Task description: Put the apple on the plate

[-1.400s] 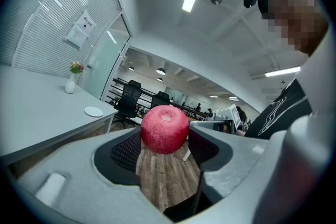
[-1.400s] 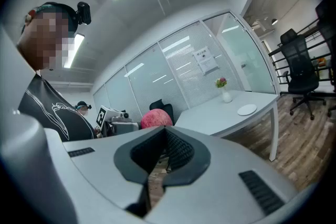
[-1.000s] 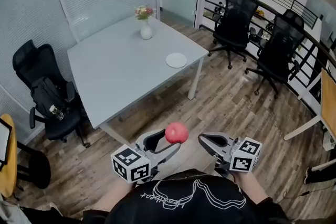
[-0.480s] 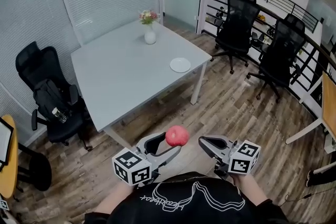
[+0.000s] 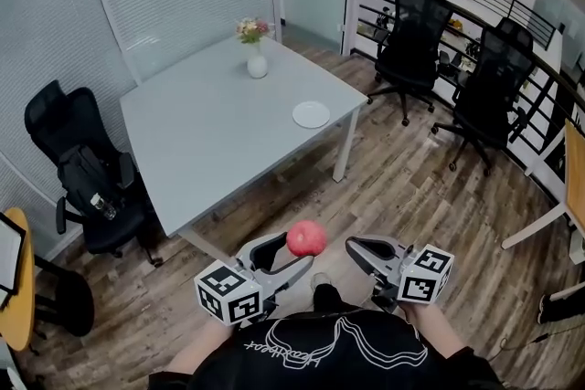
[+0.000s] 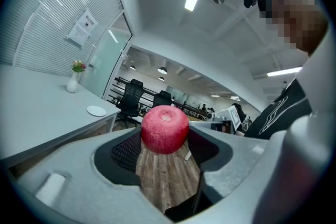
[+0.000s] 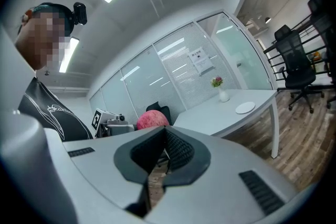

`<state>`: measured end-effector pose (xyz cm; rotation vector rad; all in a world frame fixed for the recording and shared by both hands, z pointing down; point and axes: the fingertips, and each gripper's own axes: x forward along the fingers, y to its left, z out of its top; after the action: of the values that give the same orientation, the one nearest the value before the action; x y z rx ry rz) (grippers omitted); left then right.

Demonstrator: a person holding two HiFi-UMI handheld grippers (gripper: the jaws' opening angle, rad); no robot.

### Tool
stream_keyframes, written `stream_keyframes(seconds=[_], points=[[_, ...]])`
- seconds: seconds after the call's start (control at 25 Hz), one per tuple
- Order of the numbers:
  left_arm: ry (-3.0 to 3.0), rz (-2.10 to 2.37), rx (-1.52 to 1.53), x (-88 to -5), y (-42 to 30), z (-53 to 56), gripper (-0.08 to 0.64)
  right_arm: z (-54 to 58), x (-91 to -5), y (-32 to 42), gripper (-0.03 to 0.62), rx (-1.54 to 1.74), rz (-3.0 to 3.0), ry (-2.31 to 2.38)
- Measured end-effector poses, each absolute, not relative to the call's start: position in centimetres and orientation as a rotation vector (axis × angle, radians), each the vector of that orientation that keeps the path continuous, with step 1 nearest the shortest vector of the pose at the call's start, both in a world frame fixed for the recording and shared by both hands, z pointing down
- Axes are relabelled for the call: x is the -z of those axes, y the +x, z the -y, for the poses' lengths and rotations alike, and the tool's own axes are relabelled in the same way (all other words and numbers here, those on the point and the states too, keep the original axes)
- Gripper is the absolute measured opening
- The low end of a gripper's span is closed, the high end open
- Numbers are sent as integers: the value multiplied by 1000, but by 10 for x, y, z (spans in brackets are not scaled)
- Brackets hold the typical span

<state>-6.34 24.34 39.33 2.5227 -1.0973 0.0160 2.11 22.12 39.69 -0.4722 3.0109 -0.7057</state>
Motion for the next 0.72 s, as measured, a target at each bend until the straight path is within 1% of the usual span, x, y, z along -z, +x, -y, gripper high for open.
stream_keyframes(seconds=[0.28,0.72], points=[[2494,1139,-38,-397,-56,-177,287,-155,-402,28,9,747,-2997,-413],[2472,1175,-71,-401,-36,-32,287,-2,-403,44,9,750,-2990,-365]])
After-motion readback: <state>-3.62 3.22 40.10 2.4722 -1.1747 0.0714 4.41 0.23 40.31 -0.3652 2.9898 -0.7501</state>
